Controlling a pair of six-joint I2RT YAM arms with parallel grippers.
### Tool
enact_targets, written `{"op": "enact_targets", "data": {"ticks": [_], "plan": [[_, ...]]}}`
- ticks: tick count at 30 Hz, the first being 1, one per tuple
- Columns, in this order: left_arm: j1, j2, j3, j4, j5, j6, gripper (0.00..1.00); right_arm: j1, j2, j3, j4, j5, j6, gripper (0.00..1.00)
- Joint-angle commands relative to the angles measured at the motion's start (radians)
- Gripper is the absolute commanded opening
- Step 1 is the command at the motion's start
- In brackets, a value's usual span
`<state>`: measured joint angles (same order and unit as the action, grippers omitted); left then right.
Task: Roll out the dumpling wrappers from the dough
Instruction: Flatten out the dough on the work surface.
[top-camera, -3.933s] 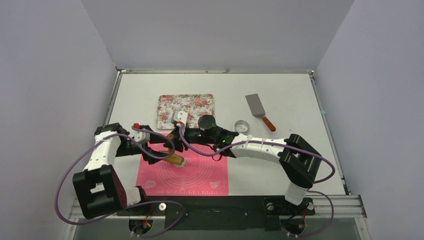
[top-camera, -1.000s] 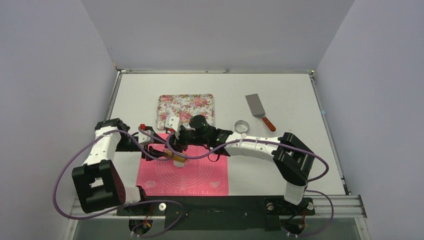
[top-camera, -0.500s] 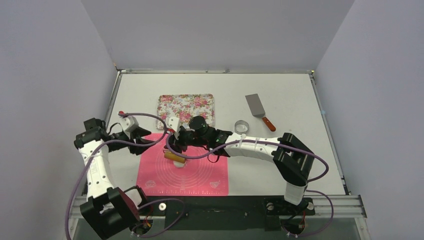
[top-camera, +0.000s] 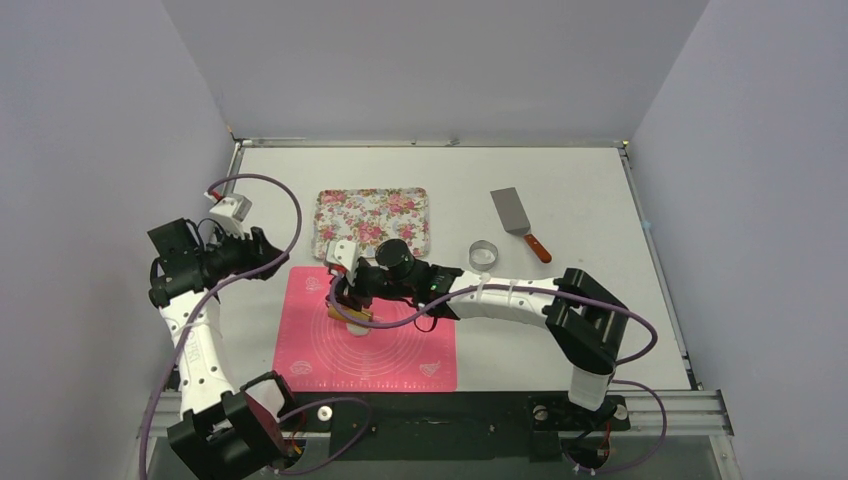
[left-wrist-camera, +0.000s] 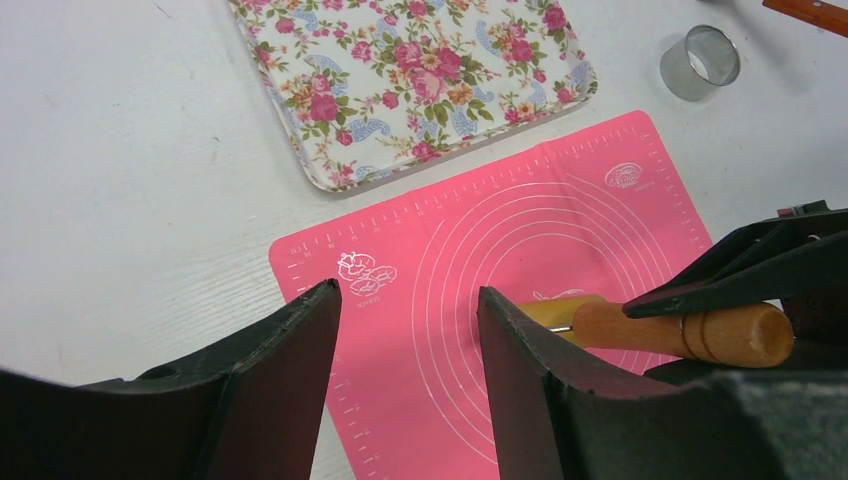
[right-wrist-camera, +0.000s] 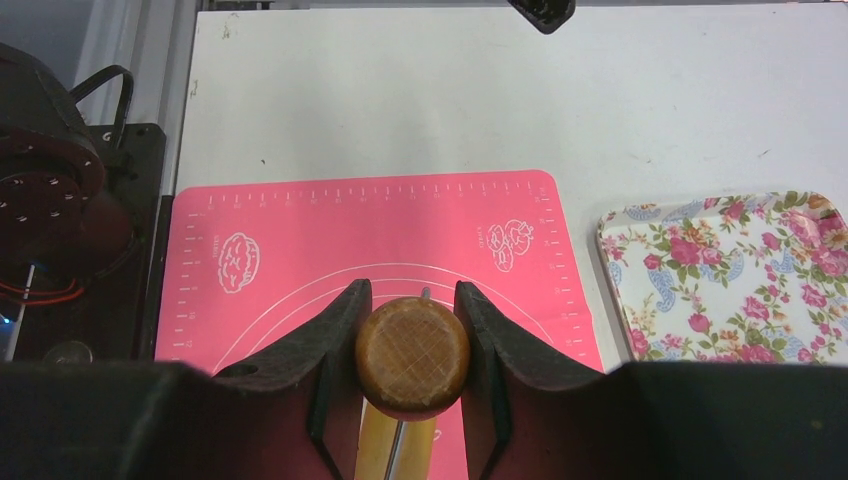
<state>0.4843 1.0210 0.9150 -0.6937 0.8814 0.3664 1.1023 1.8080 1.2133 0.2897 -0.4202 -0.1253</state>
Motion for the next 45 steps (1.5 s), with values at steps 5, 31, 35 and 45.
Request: {"op": "enact_targets", "data": {"ticks": [5,31,35,45], "plan": [[-0.021,-0.038,-0.009,0.046,-0.022,-0.063,0.51,0.021,-0.011,-0.078,-0.086,0.032,-0.011,0.00],[-0.023,-0.044,-0.013,0.070,-0.065,-0.061,0.51,0.040,0.058,-0.185,-0.043,0.005,0.078,0.00],[-0.023,-0.045,-0.013,0.073,-0.071,-0.062,0.51,0.041,0.071,-0.181,-0.045,0.000,0.082,0.00],[-0.022,-0.048,-0.030,0.098,-0.097,-0.070,0.51,0.041,0.115,-0.163,-0.092,-0.005,0.075,0.00]]}}
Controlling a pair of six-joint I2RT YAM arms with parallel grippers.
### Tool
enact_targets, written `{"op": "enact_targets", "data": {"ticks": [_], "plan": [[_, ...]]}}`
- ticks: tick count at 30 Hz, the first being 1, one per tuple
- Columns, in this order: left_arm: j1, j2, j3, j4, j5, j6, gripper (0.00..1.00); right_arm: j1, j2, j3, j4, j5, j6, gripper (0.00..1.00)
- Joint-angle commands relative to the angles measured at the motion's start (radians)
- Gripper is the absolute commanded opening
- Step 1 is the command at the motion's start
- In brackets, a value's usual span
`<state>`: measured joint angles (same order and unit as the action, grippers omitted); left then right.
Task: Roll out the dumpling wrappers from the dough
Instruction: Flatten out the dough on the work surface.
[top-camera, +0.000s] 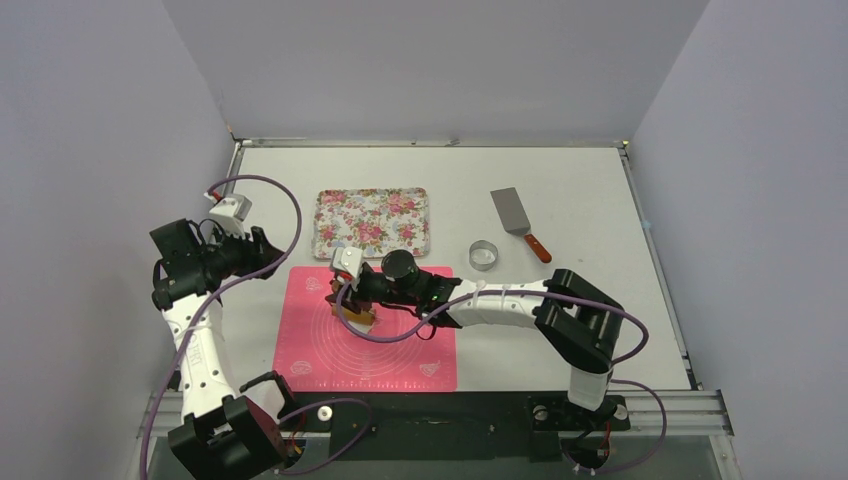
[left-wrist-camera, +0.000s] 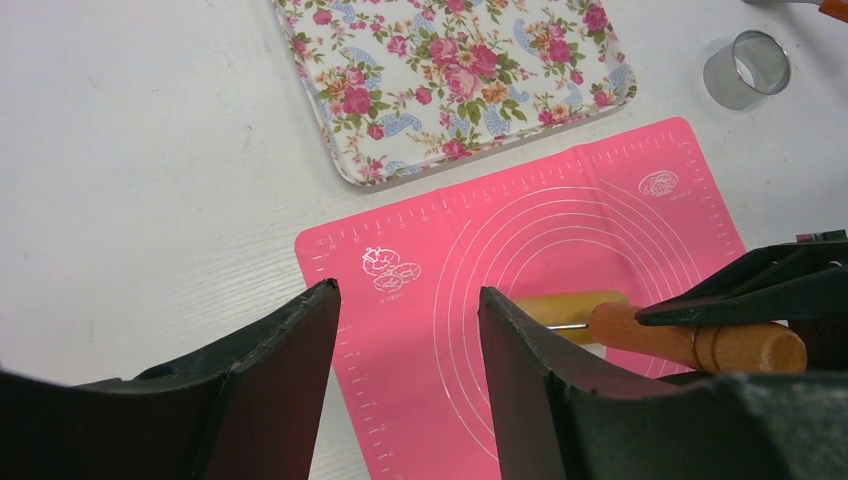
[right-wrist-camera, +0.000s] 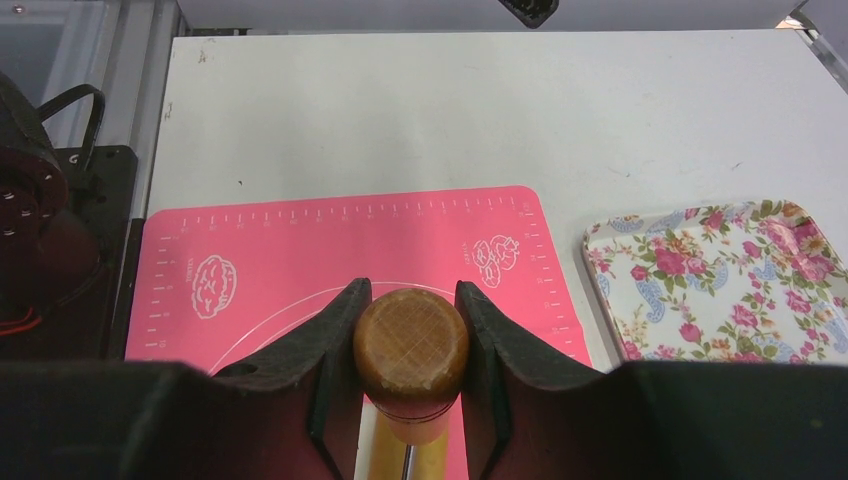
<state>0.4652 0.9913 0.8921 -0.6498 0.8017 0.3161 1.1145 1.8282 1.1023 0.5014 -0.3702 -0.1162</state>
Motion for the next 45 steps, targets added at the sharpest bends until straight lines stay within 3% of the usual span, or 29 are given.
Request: {"op": "enact_targets", "data": {"ticks": [1,16,36,45], "plan": [[-0.003,-0.018,-0.009,0.064,-0.025,-0.023,0.51,0.028,0.095,-0.051,-0.314,-0.053,0.063,0.00],[-0.003,-0.035,-0.023,0.037,-0.086,0.012,0.52,0.028,0.095,-0.033,-0.354,-0.045,0.044,0.00],[-0.003,-0.025,-0.016,-0.003,-0.124,0.062,0.52,0.026,-0.152,0.101,-0.349,-0.027,0.095,0.00],[-0.003,-0.022,-0.013,0.003,-0.119,0.060,0.52,0.021,-0.165,0.110,-0.335,-0.027,0.104,0.00]]}}
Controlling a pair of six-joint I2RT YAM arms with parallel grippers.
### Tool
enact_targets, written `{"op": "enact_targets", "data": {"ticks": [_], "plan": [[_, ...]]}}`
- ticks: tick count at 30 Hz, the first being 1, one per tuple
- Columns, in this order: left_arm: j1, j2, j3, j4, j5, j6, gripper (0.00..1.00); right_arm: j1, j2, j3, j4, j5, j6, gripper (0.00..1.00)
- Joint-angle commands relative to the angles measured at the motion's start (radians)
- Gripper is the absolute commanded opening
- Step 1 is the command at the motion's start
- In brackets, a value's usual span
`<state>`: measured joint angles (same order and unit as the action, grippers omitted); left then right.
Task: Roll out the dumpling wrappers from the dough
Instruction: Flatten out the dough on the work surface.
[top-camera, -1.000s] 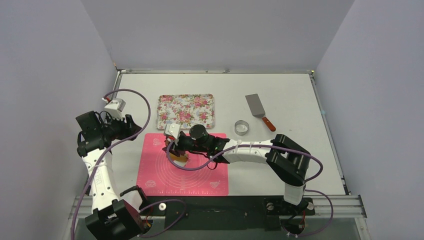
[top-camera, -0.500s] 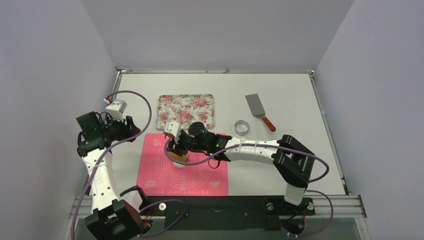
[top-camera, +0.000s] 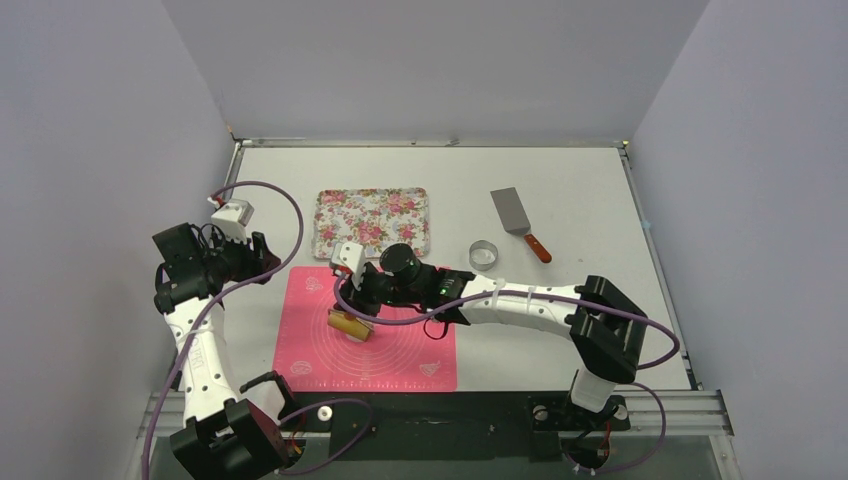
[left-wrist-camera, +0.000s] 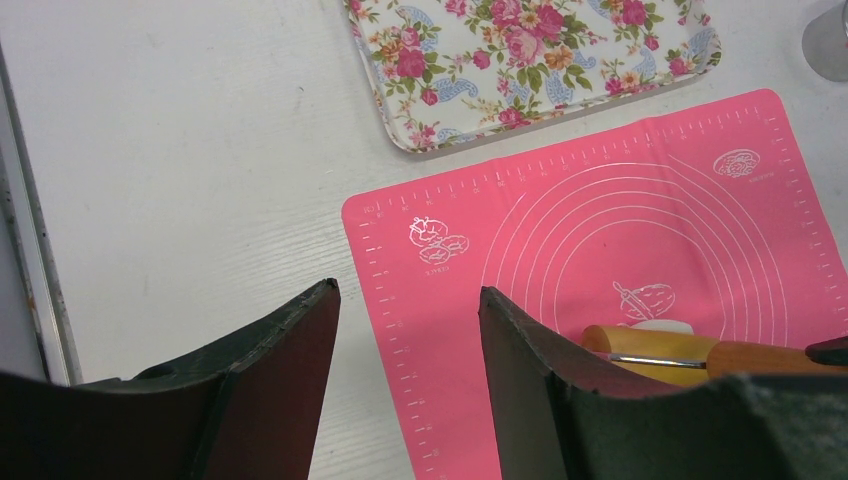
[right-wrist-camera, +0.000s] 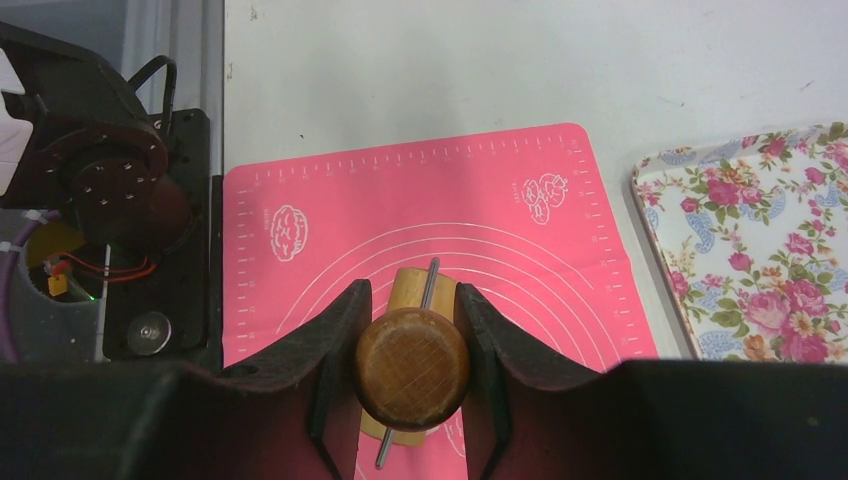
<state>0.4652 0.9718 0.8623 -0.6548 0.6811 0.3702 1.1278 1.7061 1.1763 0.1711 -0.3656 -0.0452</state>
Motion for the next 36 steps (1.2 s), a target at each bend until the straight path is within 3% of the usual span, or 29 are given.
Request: {"op": "enact_targets", "data": {"ticks": [1,18,36], "plan": [[-0.003,-0.003,0.017,0.009,0.000,0.006,0.52,0.006,-0.043,0.037,-0.007,-0.028,0.032,0.00],[-0.003,0.002,0.015,0.011,0.014,0.001,0.52,-0.062,0.007,0.101,-0.070,0.134,-0.027,0.00],[-0.004,-0.004,0.015,0.008,0.013,0.002,0.52,-0.076,0.047,0.044,-0.050,0.123,0.003,0.00]]}}
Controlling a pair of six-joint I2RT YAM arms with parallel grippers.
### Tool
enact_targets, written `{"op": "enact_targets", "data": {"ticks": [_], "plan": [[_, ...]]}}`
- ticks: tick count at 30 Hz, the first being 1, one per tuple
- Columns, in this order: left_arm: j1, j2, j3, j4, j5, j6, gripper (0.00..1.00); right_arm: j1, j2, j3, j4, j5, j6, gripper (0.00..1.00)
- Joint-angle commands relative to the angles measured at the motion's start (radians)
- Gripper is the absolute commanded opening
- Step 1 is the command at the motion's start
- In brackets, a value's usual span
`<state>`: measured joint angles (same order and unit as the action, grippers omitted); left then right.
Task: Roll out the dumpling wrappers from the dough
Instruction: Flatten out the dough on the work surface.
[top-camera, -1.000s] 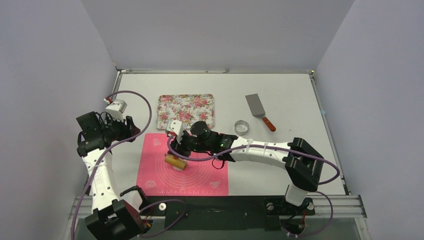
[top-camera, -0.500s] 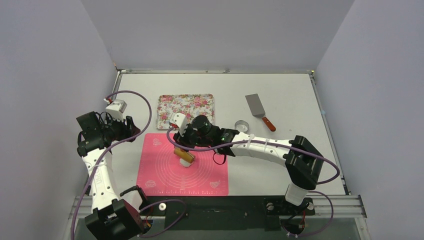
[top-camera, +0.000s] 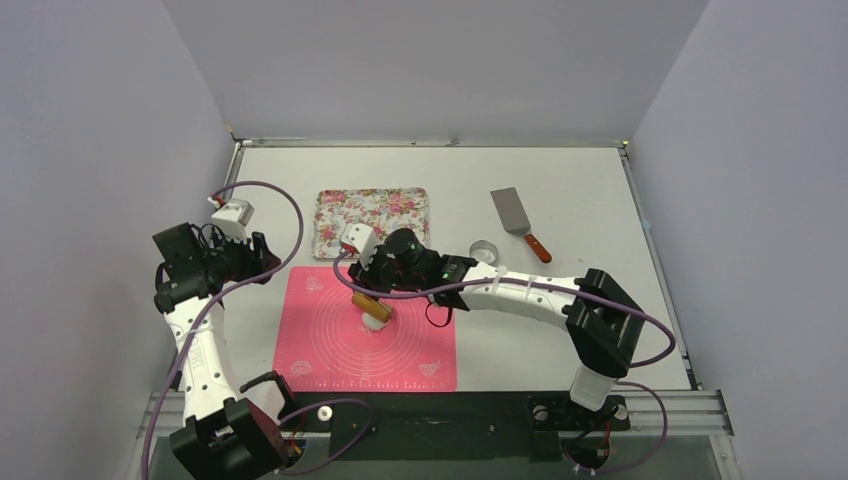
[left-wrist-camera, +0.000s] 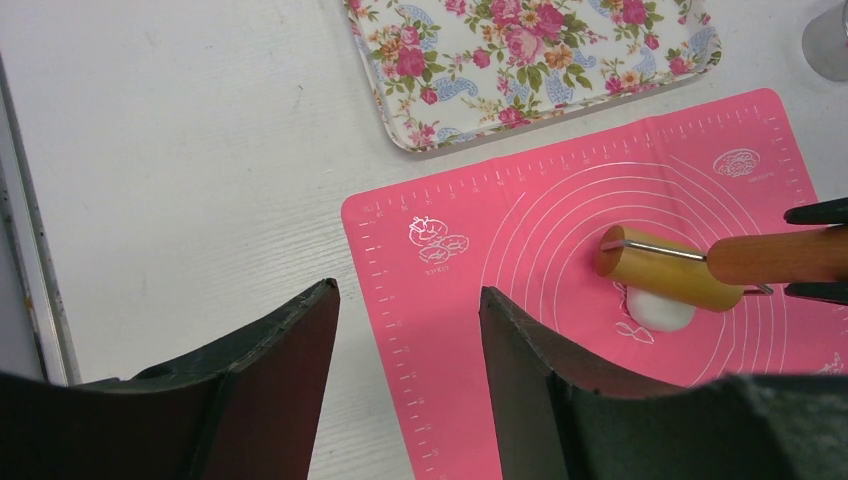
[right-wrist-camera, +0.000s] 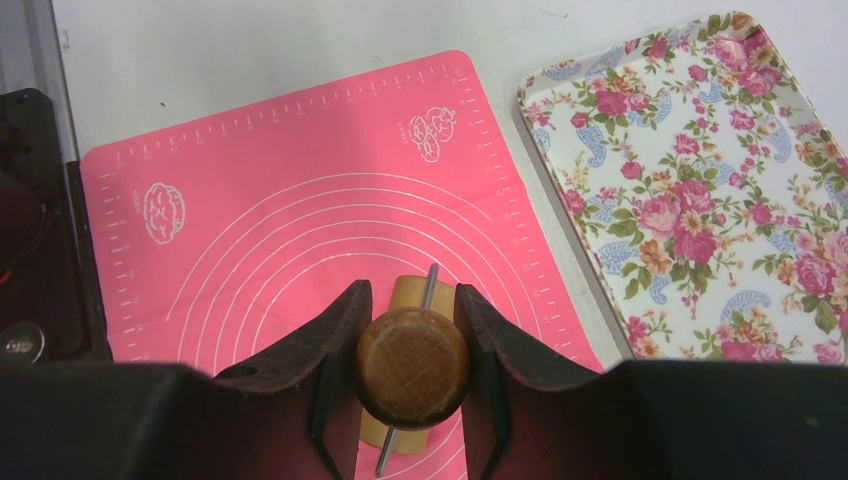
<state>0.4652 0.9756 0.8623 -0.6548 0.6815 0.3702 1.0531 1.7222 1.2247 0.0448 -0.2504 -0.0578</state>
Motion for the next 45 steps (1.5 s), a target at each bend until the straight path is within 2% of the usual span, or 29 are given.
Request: {"op": "enact_targets", "data": {"ticks": [1,12,19,32,45], "plan": [[-0.005,-0.007,0.016,0.008,0.013,0.001,0.52,0.000,0.045,-0.006,0.081,0.000,0.030,0.00],[-0.004,-0.013,0.015,0.007,0.005,0.003,0.52,0.080,0.116,-0.038,0.084,-0.053,0.082,0.00],[-0.005,-0.011,0.019,0.007,0.008,0.001,0.52,0.077,0.089,-0.089,0.057,-0.075,0.099,0.00],[-0.005,-0.014,0.020,0.005,0.006,0.006,0.52,0.040,0.111,-0.159,0.113,-0.273,0.277,0.00],[-0.004,-0.005,0.025,0.007,0.006,0.006,0.52,0.042,0.139,-0.207,0.134,-0.307,0.332,0.00]]}}
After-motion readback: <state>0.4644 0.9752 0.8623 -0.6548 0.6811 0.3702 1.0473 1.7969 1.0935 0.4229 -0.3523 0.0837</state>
